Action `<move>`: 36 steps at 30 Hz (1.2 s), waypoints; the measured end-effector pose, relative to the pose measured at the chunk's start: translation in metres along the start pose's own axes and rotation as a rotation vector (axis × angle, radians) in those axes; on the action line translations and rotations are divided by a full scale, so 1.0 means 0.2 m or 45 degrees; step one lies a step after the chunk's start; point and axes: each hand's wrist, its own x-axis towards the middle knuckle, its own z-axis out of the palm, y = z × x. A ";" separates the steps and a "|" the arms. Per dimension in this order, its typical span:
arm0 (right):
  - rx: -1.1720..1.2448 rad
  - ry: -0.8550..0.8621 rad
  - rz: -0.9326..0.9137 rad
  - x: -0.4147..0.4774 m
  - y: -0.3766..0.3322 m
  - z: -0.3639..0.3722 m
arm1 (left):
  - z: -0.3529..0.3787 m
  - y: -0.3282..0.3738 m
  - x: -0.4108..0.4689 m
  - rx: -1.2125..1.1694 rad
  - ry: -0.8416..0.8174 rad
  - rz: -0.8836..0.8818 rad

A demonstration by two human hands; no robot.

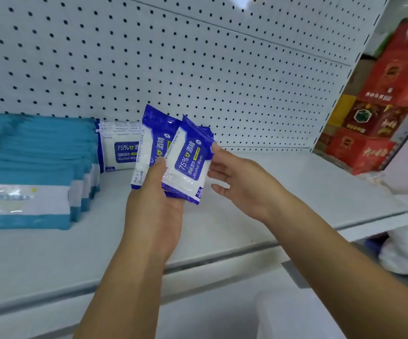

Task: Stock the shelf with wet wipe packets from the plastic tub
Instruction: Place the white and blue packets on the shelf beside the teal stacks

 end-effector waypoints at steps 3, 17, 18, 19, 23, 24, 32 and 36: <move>0.098 -0.118 0.014 0.07 -0.01 0.05 | -0.02 0.01 0.04 0.068 0.037 0.107; -0.107 -0.371 0.090 0.28 -0.08 -0.04 | -0.12 0.02 0.17 0.552 0.401 0.250; -0.207 -0.432 0.111 0.29 -0.08 -0.06 | -0.12 0.02 0.17 0.554 0.413 0.254; -0.263 -0.473 0.131 0.30 -0.08 -0.08 | -0.12 0.02 0.17 0.563 0.421 0.262; -0.107 -0.400 0.127 0.37 -0.05 -0.11 | -0.11 0.02 0.17 0.524 0.459 0.324; 0.007 -0.332 0.096 0.39 -0.03 -0.12 | -0.10 0.02 0.17 0.489 0.462 0.333; 0.050 0.194 -0.204 0.53 0.11 -0.15 | -0.12 0.05 0.19 0.434 0.558 0.268; -0.474 0.342 -0.363 0.56 0.19 -0.12 | -0.12 0.04 0.18 0.446 0.553 0.273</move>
